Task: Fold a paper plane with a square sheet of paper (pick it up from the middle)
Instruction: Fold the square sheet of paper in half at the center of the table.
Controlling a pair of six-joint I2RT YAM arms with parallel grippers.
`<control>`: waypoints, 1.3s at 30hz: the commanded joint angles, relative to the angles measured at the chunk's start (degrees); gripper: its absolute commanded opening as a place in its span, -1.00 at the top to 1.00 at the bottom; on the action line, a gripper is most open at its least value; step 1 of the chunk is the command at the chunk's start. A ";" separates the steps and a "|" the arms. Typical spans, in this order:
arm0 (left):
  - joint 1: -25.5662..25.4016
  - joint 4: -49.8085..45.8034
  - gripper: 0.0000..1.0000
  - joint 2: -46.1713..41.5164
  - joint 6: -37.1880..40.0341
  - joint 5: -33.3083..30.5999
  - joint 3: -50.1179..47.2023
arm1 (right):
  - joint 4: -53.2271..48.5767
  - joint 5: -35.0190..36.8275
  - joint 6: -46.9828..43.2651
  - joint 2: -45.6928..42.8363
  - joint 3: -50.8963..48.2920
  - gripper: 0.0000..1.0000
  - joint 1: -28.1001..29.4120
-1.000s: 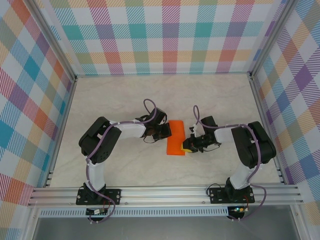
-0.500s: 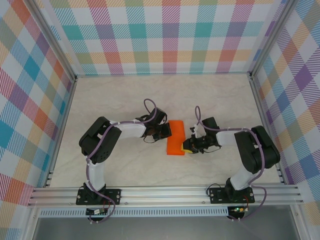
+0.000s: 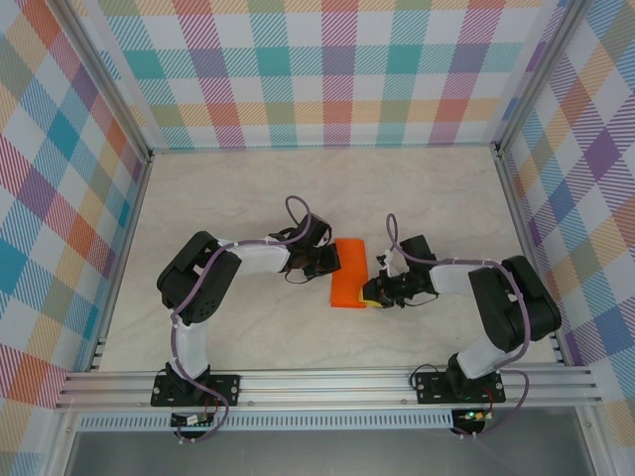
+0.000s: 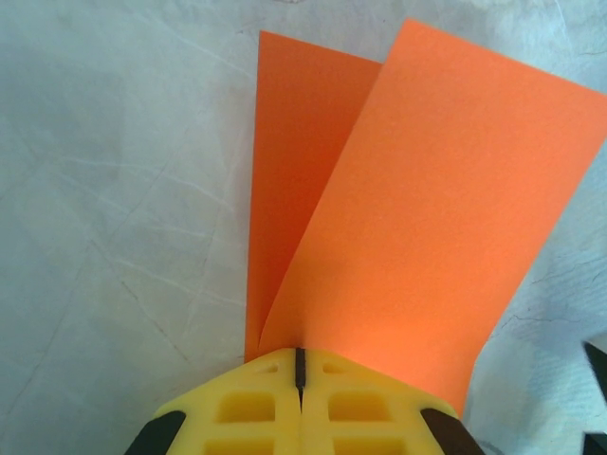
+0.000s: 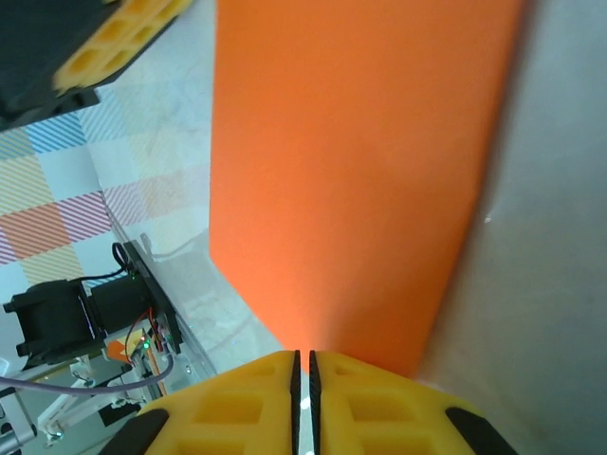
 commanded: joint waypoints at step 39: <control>-0.86 -5.98 1.00 3.33 2.02 -1.50 -0.75 | -7.02 16.75 -2.07 0.17 2.77 0.78 5.41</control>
